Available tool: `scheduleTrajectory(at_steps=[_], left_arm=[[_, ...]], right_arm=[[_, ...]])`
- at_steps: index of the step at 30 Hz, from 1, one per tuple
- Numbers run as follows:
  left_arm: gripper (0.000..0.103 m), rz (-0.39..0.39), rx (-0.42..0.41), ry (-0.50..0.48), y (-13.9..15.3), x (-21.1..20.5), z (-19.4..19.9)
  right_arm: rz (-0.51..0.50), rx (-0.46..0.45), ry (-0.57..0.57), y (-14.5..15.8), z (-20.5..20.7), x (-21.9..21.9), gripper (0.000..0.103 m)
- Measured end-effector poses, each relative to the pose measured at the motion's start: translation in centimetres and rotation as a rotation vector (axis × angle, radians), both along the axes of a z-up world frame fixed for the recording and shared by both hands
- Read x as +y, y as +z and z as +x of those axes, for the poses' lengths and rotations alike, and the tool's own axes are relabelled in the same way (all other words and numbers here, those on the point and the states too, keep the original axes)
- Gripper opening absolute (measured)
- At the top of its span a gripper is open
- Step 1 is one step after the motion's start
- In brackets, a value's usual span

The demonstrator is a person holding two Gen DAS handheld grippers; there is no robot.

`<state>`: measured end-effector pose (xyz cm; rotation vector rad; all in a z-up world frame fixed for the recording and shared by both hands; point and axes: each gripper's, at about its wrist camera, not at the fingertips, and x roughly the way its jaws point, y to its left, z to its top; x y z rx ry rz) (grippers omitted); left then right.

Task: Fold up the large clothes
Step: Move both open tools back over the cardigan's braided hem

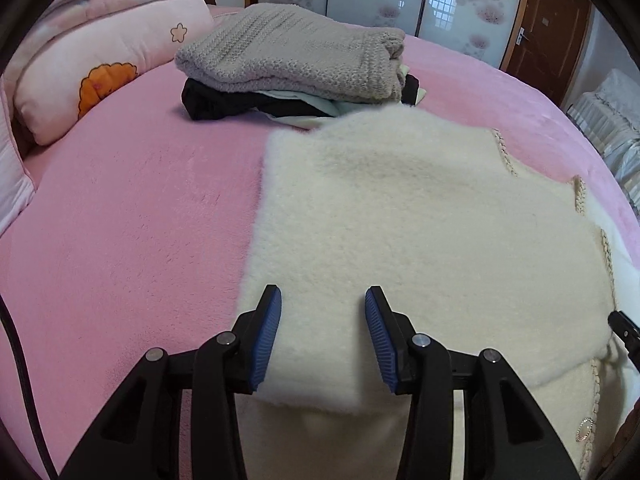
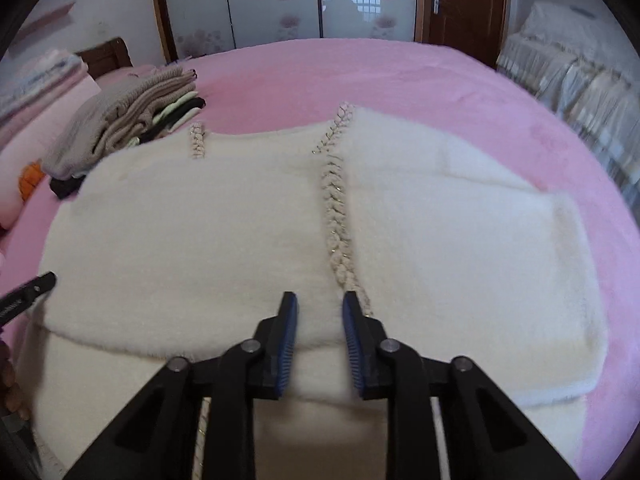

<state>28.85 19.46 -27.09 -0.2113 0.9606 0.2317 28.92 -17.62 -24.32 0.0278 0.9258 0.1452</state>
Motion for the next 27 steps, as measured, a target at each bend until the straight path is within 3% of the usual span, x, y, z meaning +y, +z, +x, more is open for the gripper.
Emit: scheduleTrajectory(at_steps=[1, 4, 6, 7, 9, 11, 17, 22, 27], left_arm=[[0.043, 0.004, 0.001, -0.002, -0.4, 0.4, 0.2], [0.043, 0.043, 0.016, -0.008, -0.4, -0.5, 0.3], [0.046, 0.060, 0.042, -0.012, 0.1, -0.9, 0.4], [0.050, 0.053, 0.052, -0.018, 0.7, -1.1, 0.2], [0.074, 0.011, 0.055, -0.037, 1.9, -1.3, -0.2], [0.080, -0.012, 0.028, -0.063, 3.8, -1.9, -1.3], [0.086, 0.000, -0.035, -0.147, 9.9, -4.2, -5.5], [0.086, -0.060, -0.078, -0.163, 14.2, -4.9, -9.5], [0.086, -0.047, -0.120, -0.157, 17.9, -5.5, -14.0]], right_arm=[[0.010, 0.008, -0.003, 0.0, 0.0, -0.9, 0.000], [0.004, 0.039, -0.002, 0.4, -0.2, -0.8, 0.000], [-0.001, 0.058, -0.011, 0.9, -0.5, -0.5, 0.006], [0.009, 0.071, -0.021, 1.3, -0.8, -0.5, 0.011], [0.044, 0.098, -0.028, 2.0, -1.5, -0.2, 0.033], [0.069, 0.098, -0.052, 3.4, -2.9, -0.8, 0.063], [0.065, 0.050, -0.141, 8.7, -7.7, -3.0, 0.065], [-0.015, 0.005, -0.186, 13.0, -13.0, -4.6, 0.065], [-0.003, -0.042, -0.211, 16.4, -17.6, -5.9, 0.065]])
